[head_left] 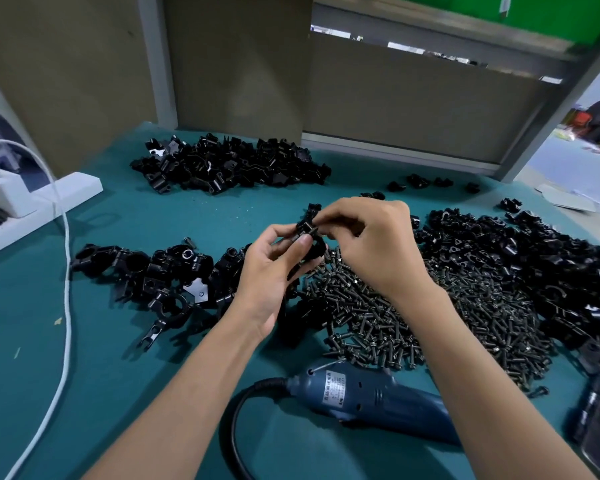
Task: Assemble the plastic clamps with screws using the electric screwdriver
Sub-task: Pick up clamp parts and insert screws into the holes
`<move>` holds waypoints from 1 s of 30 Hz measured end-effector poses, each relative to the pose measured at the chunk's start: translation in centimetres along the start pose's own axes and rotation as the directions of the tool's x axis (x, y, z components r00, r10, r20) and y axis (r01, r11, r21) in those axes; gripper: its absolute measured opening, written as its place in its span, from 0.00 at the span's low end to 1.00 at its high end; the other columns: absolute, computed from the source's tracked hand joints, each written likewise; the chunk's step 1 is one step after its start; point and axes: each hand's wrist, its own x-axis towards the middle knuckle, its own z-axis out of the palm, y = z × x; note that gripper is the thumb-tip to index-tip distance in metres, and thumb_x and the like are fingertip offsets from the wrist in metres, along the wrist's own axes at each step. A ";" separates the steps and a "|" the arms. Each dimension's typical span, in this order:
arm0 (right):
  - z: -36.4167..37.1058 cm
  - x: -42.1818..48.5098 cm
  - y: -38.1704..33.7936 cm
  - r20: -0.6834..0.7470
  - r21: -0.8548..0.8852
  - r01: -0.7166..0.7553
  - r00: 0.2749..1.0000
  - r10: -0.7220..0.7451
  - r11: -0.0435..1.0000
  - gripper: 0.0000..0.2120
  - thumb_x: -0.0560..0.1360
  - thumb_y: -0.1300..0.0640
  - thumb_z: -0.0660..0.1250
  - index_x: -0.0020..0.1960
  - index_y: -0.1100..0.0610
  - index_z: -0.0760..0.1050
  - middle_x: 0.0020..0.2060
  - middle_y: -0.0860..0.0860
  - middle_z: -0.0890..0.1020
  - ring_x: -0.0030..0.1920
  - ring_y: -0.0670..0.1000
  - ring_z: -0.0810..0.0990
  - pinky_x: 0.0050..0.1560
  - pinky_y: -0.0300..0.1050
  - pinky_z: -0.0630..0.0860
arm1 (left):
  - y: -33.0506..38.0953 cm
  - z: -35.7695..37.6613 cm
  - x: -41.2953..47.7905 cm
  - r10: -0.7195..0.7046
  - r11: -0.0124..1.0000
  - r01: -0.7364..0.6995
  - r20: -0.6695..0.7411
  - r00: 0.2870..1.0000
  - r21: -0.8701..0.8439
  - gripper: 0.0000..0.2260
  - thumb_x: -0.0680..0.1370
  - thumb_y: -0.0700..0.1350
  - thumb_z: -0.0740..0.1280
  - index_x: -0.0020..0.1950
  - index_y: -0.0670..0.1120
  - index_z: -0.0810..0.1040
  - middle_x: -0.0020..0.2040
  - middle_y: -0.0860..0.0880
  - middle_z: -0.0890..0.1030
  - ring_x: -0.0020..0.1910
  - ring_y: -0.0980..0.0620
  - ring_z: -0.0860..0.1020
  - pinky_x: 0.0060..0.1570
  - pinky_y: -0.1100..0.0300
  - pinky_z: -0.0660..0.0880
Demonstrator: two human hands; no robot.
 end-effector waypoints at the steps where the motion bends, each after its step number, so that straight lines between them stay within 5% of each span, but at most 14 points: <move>1: 0.1 0.0 0.0 -0.013 0.005 -0.012 1.000 0.012 1.000 0.08 0.70 0.72 0.70 0.43 0.62 0.84 0.37 0.51 0.85 0.38 0.46 0.83 0.43 0.40 0.79 | 0.0 0.1 0.0 0.002 1.000 -0.002 0.000 1.000 0.004 0.14 0.71 0.43 0.69 0.54 0.39 0.75 0.40 0.49 0.84 0.42 0.53 0.83 0.51 0.56 0.81; 7: 0.4 -0.4 0.2 0.034 0.067 -0.058 0.998 0.056 0.996 0.07 0.71 0.68 0.71 0.46 0.59 0.84 0.38 0.48 0.86 0.40 0.43 0.84 0.46 0.41 0.79 | -0.2 0.1 -0.1 -0.003 0.998 0.003 -0.001 1.000 0.068 0.12 0.72 0.42 0.69 0.53 0.40 0.75 0.46 0.42 0.82 0.44 0.53 0.82 0.53 0.53 0.81; 11: -0.3 -0.1 1.8 0.176 0.235 -0.221 0.967 0.182 0.947 0.14 0.77 0.67 0.65 0.57 0.54 0.82 0.48 0.46 0.85 0.52 0.41 0.83 0.55 0.37 0.78 | 0.0 0.2 -0.1 -0.019 0.996 0.020 0.012 1.000 -0.081 0.11 0.72 0.42 0.68 0.53 0.40 0.75 0.46 0.45 0.85 0.46 0.49 0.84 0.49 0.56 0.81; 15: -0.3 -0.9 5.0 -0.010 -0.009 -0.410 0.912 0.410 0.912 0.14 0.77 0.70 0.64 0.54 0.55 0.83 0.47 0.47 0.84 0.49 0.45 0.83 0.54 0.42 0.80 | 0.5 -0.1 0.1 -0.042 0.969 0.031 -0.040 0.998 -0.245 0.09 0.73 0.43 0.67 0.52 0.41 0.75 0.54 0.41 0.84 0.52 0.44 0.83 0.51 0.55 0.81; 18: 0.8 -2.0 6.7 0.123 -0.261 -0.482 0.843 0.524 0.837 0.09 0.76 0.63 0.69 0.53 0.54 0.83 0.48 0.52 0.85 0.48 0.51 0.83 0.51 0.46 0.81 | 0.5 -0.2 0.2 -0.048 0.955 0.019 -0.093 0.995 -0.296 0.07 0.77 0.42 0.65 0.52 0.41 0.73 0.54 0.42 0.84 0.55 0.43 0.82 0.53 0.55 0.81; 23: 2.6 -2.5 7.0 0.321 -0.454 -0.383 0.772 0.549 0.804 0.07 0.75 0.55 0.72 0.52 0.53 0.84 0.47 0.51 0.85 0.47 0.54 0.82 0.45 0.48 0.80 | 0.4 -0.2 0.3 -0.056 0.963 0.026 -0.101 0.993 -0.270 0.04 0.82 0.40 0.61 0.54 0.40 0.73 0.54 0.41 0.84 0.55 0.43 0.83 0.53 0.57 0.80; 30: 3.2 -1.7 7.2 0.370 -0.501 -0.372 0.725 0.582 0.781 0.04 0.74 0.64 0.70 0.43 0.58 0.83 0.42 0.56 0.84 0.44 0.57 0.82 0.43 0.49 0.79 | 0.3 0.1 0.0 -0.101 0.962 0.082 -0.063 0.993 -0.260 0.07 0.80 0.41 0.63 0.55 0.39 0.74 0.51 0.42 0.84 0.52 0.44 0.83 0.53 0.56 0.81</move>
